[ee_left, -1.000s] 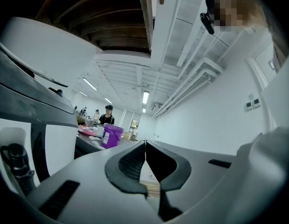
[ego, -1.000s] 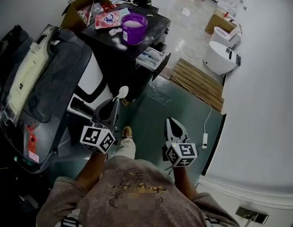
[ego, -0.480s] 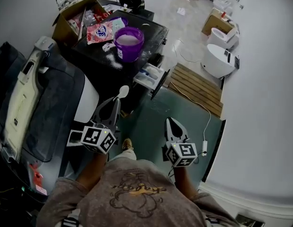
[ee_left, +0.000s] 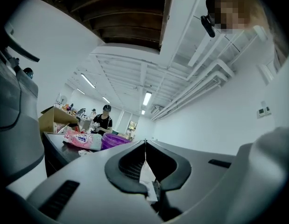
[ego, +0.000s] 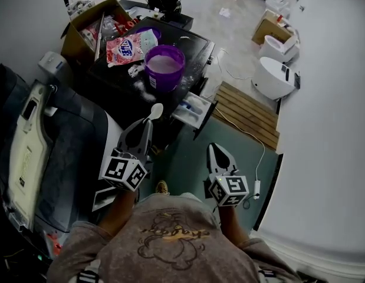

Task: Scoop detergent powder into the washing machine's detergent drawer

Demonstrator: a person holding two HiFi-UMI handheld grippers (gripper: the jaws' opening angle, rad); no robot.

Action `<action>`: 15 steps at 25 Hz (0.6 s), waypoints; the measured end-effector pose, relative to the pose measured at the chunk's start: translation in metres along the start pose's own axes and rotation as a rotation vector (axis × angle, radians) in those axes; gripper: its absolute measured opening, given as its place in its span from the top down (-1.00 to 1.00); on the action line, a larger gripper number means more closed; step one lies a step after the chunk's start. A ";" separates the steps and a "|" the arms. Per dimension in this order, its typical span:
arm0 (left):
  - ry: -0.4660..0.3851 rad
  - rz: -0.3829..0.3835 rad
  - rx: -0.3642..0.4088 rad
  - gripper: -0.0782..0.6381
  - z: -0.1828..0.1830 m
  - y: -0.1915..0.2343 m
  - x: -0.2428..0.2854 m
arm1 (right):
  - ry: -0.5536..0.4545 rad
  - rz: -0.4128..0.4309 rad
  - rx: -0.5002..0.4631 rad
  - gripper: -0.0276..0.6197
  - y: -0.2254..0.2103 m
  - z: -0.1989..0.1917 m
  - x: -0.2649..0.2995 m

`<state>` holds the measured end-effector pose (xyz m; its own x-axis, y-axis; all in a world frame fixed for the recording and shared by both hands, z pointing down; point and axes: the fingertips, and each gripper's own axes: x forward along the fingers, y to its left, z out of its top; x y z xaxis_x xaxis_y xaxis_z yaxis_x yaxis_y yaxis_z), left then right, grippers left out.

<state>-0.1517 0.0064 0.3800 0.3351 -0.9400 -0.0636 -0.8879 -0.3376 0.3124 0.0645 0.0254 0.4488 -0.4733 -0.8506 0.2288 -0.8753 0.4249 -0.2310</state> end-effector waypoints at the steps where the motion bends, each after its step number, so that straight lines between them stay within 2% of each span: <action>1: -0.001 -0.003 -0.002 0.72 0.001 0.002 0.004 | -0.002 -0.004 0.003 0.91 -0.001 0.003 0.004; 9: -0.010 -0.017 -0.018 0.72 0.010 0.016 0.034 | 0.006 -0.023 -0.030 0.91 -0.014 0.014 0.028; 15: -0.013 -0.012 -0.011 0.72 0.013 0.026 0.054 | -0.006 -0.034 -0.015 0.91 -0.026 0.026 0.047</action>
<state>-0.1605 -0.0539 0.3719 0.3414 -0.9366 -0.0792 -0.8806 -0.3481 0.3216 0.0675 -0.0342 0.4411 -0.4428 -0.8665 0.2303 -0.8922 0.4004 -0.2089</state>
